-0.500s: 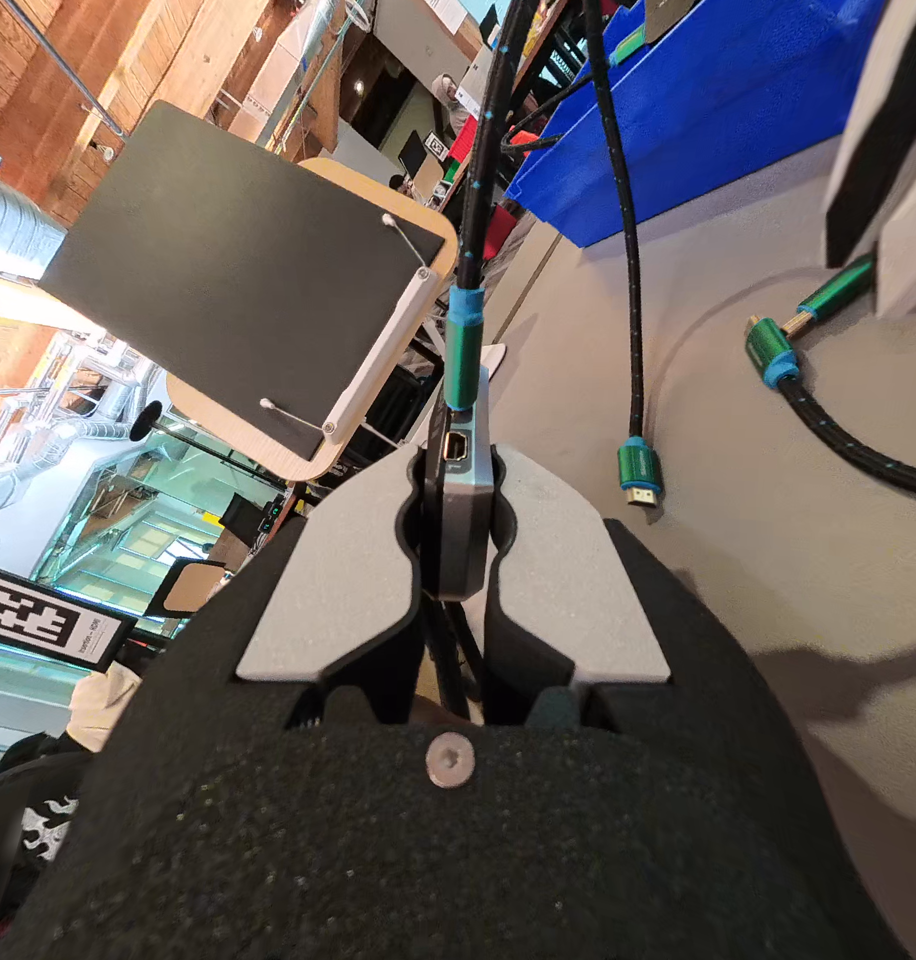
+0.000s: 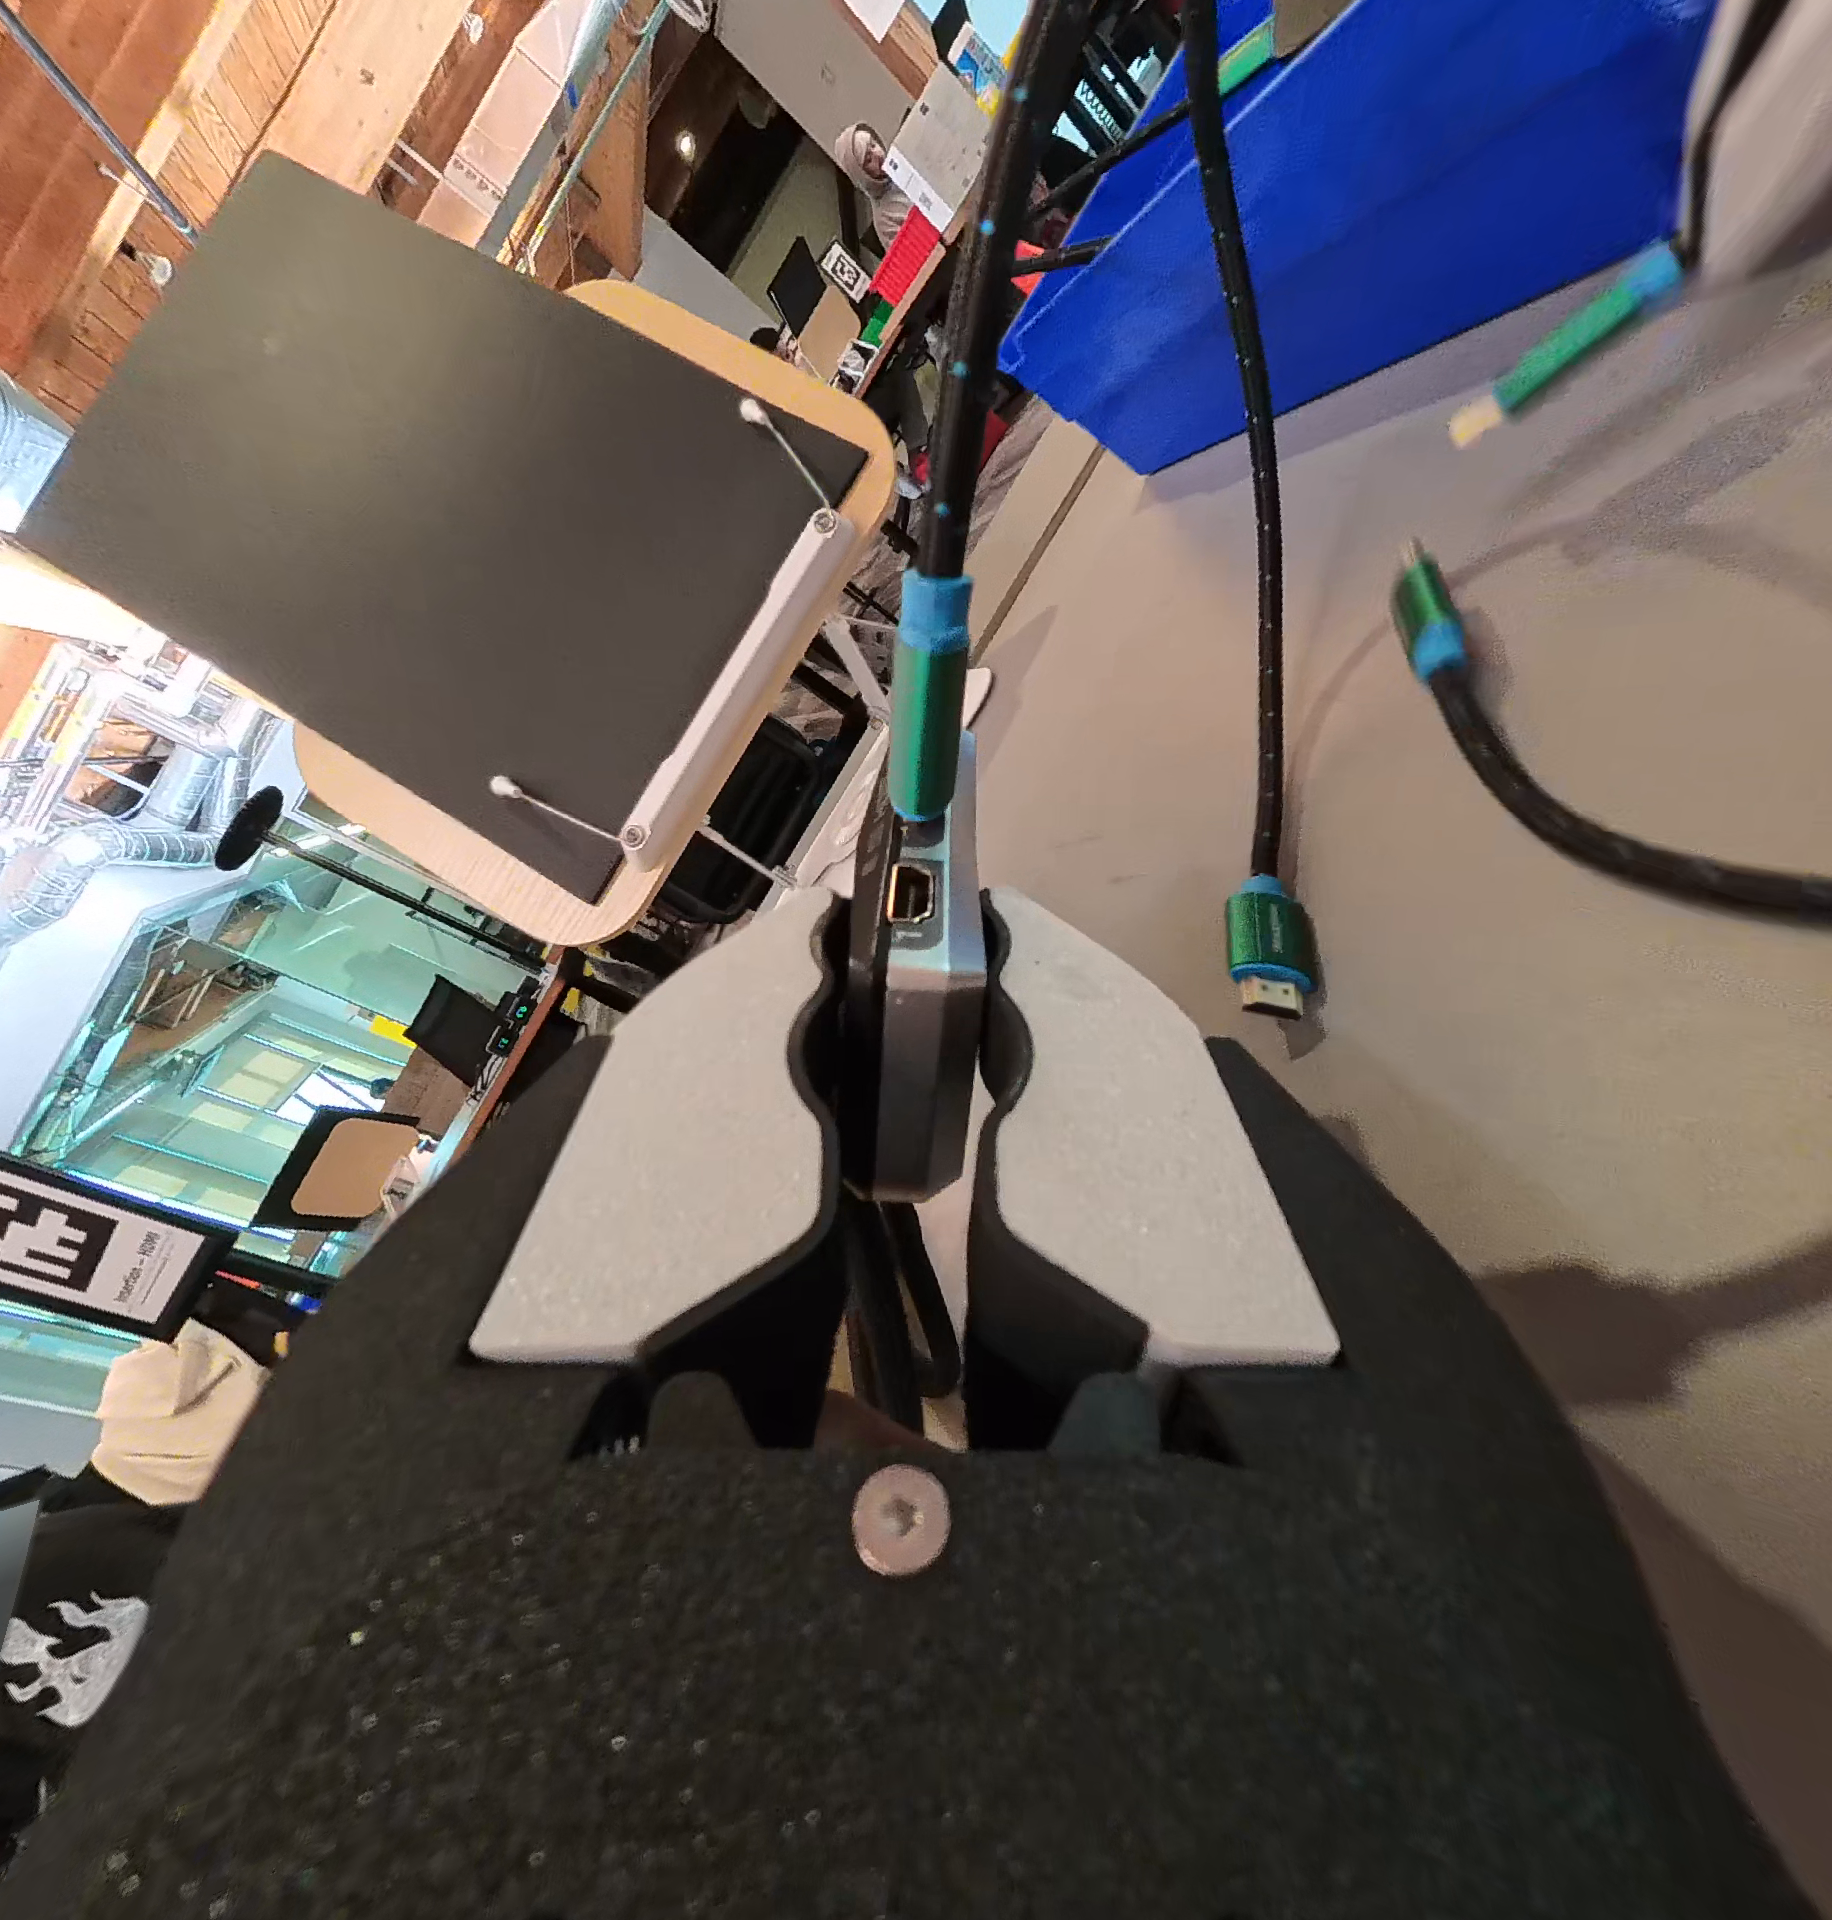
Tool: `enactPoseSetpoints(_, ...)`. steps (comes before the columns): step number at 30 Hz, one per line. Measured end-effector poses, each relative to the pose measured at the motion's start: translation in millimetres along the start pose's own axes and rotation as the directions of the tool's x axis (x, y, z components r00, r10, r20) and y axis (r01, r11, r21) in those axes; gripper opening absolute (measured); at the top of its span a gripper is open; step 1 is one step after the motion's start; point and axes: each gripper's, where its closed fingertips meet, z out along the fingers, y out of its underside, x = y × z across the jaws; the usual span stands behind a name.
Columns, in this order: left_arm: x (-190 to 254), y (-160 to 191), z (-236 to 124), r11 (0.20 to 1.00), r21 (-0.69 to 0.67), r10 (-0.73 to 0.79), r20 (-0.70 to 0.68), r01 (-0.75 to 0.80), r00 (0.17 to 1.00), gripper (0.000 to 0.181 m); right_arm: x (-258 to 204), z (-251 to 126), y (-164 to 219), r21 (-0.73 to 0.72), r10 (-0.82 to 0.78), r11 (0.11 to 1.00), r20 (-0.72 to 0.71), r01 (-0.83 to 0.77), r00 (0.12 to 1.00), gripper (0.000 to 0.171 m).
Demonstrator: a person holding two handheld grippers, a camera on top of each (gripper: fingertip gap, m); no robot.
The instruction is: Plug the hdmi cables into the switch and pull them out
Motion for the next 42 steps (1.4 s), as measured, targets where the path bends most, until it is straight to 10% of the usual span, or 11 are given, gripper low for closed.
enactPoseSetpoints(1, -2, 1, 0, 1.0, -0.001, -0.006, 0.003, 0.006, 1.0, 0.022, 14, -12, -12, 0.046, -0.003, 0.999, -0.084, 0.007, 0.996, 0.006)
enactPoseSetpoints(7, -15, 5, 1, 0.995, -0.006, -0.103, 0.03, 0.103, 0.994, 0.022, -8, -109, -102, 0.207, -0.394, 0.816, -0.483, 0.539, 0.782, 0.006)
enactPoseSetpoints(12, -22, 7, 1, 0.987, -0.008, -0.162, 0.03, 0.163, 0.986, 0.022, -103, -70, -79, 0.155, -0.664, 0.698, -0.228, 0.7, 0.712, 0.006)
enactPoseSetpoints(19, -17, 7, -1, 0.991, -0.014, -0.136, 0.009, 0.136, 0.991, 0.022, -165, 4, -9, 0.0, -0.524, 0.846, 0.18, 0.533, 0.832, 0.008)
enactPoseSetpoints(27, -16, 12, -1, 0.991, -0.021, -0.133, -0.002, 0.133, 0.991, 0.022, -196, -6, -16, 0.057, -0.233, 0.97, 0.506, 0.237, 0.831, 0.022)
enactPoseSetpoints(42, -12, 10, -3, 0.992, 0.017, -0.126, -0.052, 0.127, 0.991, 0.022, -194, 1, -3, 0.064, 0.059, 0.994, 0.353, -0.087, 0.934, 0.026)
